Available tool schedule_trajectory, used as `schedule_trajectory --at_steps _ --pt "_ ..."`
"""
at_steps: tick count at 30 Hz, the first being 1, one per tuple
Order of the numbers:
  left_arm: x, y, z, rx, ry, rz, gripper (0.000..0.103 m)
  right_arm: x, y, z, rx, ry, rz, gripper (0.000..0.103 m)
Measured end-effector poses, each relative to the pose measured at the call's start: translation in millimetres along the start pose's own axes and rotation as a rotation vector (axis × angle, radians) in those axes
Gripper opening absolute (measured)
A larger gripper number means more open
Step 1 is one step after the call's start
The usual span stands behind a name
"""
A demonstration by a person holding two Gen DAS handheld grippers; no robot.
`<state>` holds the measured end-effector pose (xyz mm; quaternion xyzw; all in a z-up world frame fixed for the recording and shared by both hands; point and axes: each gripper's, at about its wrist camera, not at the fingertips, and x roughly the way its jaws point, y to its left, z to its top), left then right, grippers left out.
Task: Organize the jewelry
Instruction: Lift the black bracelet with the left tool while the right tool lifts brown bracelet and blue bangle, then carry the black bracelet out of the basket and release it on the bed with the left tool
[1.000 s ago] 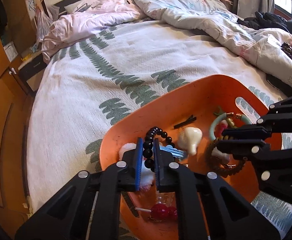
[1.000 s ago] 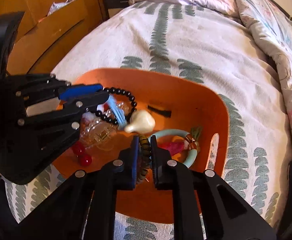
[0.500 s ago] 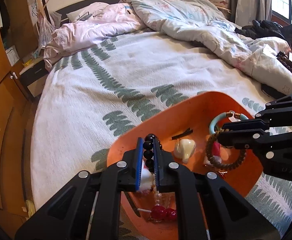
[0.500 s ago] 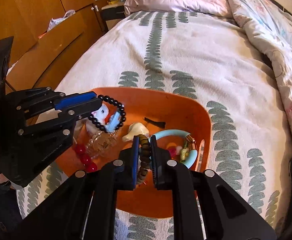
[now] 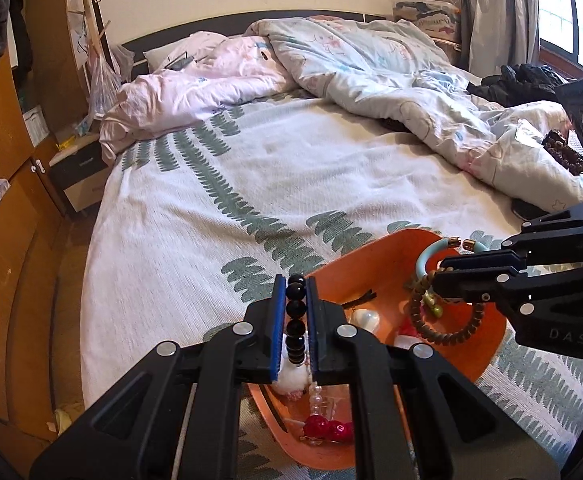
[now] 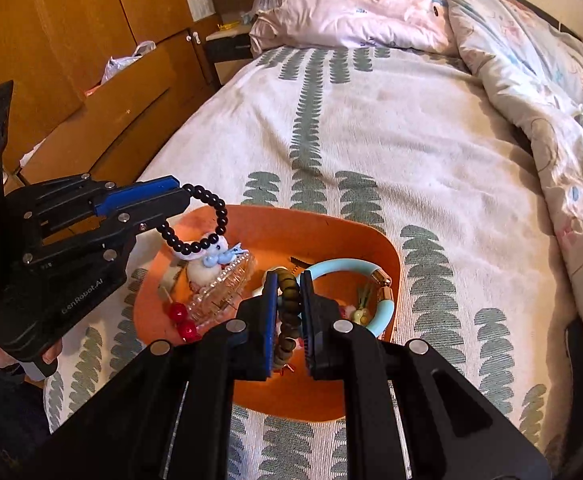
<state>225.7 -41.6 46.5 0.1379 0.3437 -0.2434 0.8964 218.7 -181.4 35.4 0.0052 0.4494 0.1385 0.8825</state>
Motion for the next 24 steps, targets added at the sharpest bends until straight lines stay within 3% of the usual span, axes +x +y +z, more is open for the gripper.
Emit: schedule_trajectory --at_steps 15,24 --pt "-54.4 -23.7 5.9 -0.038 -0.069 0.054 0.01 -43.7 21.6 -8.7 0.007 -0.066 0.004 0.012" --pt "-89.0 -39.8 1.4 -0.06 -0.104 0.1 0.01 -71.9 32.7 -33.0 0.046 -0.079 0.005 0.012"
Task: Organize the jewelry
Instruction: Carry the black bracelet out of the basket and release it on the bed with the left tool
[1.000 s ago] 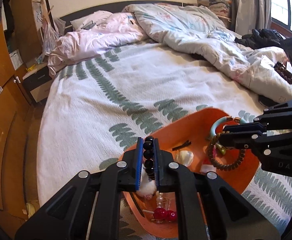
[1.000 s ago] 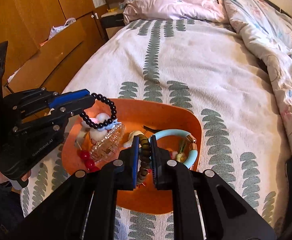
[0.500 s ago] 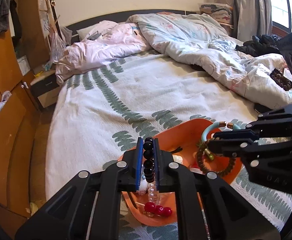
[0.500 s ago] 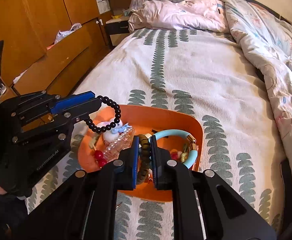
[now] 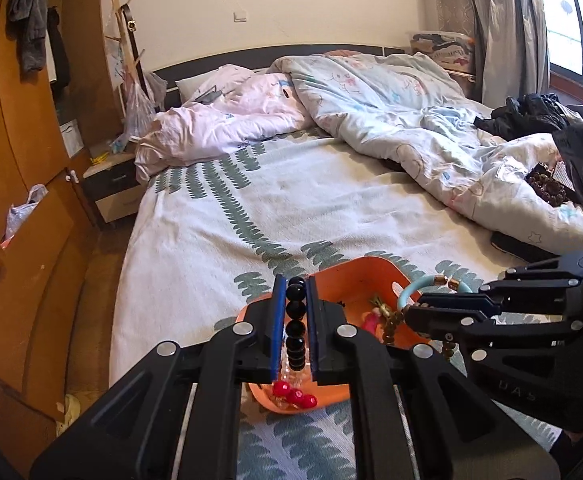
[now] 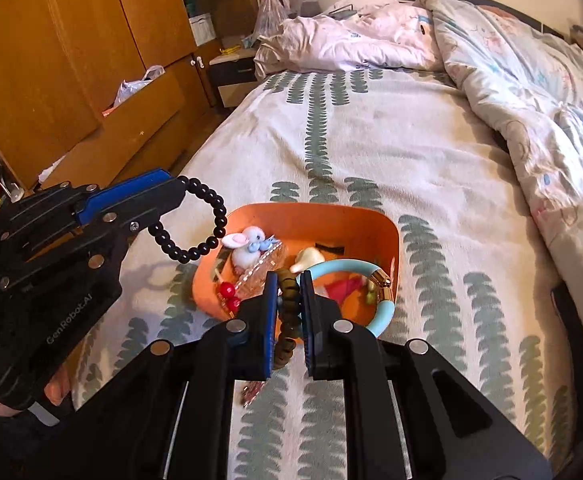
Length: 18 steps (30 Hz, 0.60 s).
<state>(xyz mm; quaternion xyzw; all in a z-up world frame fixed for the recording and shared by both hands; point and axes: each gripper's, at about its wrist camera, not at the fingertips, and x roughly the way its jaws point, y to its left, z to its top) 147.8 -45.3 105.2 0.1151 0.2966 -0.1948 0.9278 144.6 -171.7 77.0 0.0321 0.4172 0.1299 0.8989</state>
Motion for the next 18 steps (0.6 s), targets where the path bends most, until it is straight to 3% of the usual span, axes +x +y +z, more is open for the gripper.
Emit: schedule_trajectory --at_steps 18 --pt "-47.8 -24.6 -45.7 -0.038 0.024 0.012 0.01 -42.2 28.9 -62.2 0.024 0.008 0.012 0.012"
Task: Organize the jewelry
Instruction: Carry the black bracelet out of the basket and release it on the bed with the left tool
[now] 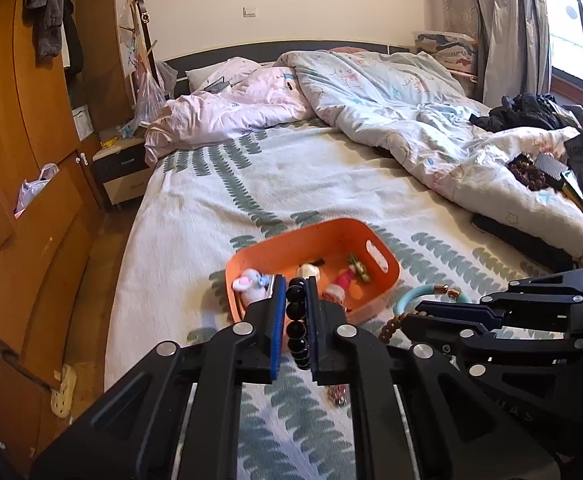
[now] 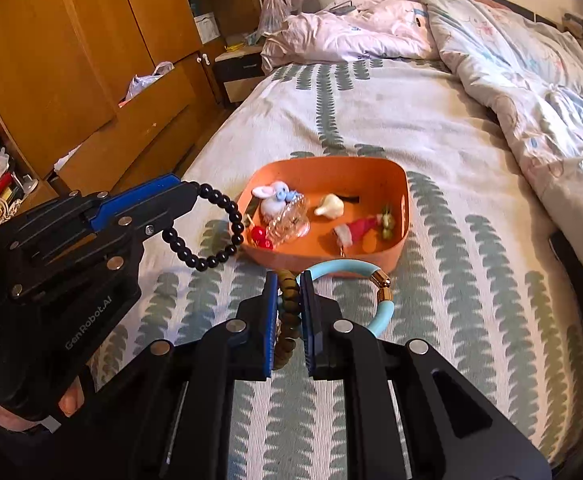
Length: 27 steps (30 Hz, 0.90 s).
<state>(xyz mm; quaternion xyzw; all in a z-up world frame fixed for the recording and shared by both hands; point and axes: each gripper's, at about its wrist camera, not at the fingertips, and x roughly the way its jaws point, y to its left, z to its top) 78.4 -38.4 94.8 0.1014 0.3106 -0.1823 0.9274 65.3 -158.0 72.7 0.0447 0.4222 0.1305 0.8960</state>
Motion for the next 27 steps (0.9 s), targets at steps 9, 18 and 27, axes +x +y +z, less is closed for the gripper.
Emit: schedule_trajectory --at_steps 9,18,27 --pt "-5.7 -6.1 -28.3 -0.023 0.023 0.015 0.01 5.4 2.5 -27.7 0.009 0.028 -0.005 0.012" --pt "8.0 -4.7 -55.5 -0.043 0.064 0.039 0.01 26.1 1.0 -42.7 0.019 0.062 -0.016 0.012" --pt "22.8 -3.2 -68.4 -0.062 0.092 0.039 0.01 45.1 -10.0 -49.2 0.041 0.096 -0.025 0.012"
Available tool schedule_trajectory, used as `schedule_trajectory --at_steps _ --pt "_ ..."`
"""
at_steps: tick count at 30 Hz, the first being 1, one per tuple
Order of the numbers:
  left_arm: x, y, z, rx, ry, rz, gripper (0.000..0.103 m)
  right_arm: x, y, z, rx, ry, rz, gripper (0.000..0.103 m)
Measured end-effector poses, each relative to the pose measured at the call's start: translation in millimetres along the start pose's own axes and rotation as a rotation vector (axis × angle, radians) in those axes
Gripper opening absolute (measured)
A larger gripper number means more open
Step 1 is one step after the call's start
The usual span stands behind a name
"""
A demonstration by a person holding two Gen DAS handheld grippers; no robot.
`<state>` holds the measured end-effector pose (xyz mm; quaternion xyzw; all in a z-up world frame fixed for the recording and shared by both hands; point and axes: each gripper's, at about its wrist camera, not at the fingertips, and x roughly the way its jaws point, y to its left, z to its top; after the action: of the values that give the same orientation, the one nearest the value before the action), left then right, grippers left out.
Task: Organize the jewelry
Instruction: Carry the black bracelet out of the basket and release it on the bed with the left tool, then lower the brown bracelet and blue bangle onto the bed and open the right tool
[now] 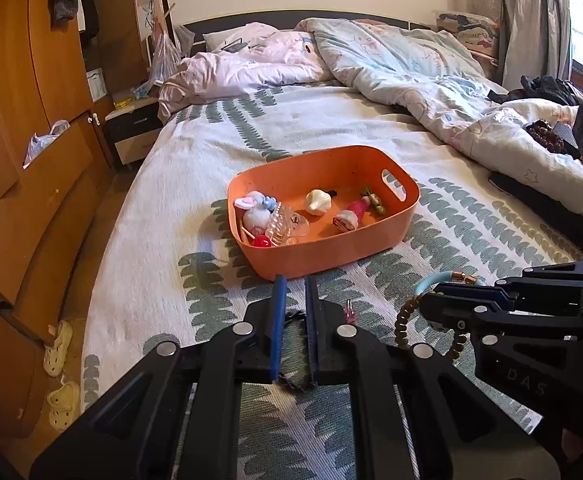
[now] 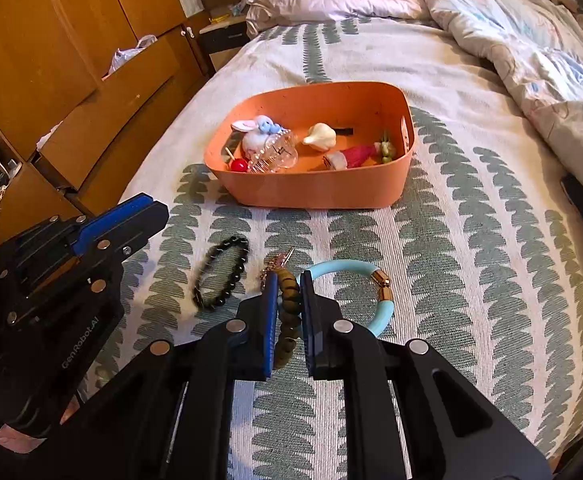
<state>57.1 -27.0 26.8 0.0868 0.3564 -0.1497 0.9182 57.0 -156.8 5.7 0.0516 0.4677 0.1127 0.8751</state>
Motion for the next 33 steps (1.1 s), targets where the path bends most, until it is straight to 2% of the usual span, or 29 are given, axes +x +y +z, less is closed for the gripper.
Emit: schedule_trajectory --at_steps 16,33 --pt "5.8 2.9 -11.6 -0.009 0.013 0.005 0.01 20.2 -7.4 -4.3 0.012 0.035 0.007 0.012" --pt "12.4 7.1 -18.4 -0.021 0.009 0.049 0.012 40.0 -10.7 -5.3 0.011 0.061 -0.019 0.016"
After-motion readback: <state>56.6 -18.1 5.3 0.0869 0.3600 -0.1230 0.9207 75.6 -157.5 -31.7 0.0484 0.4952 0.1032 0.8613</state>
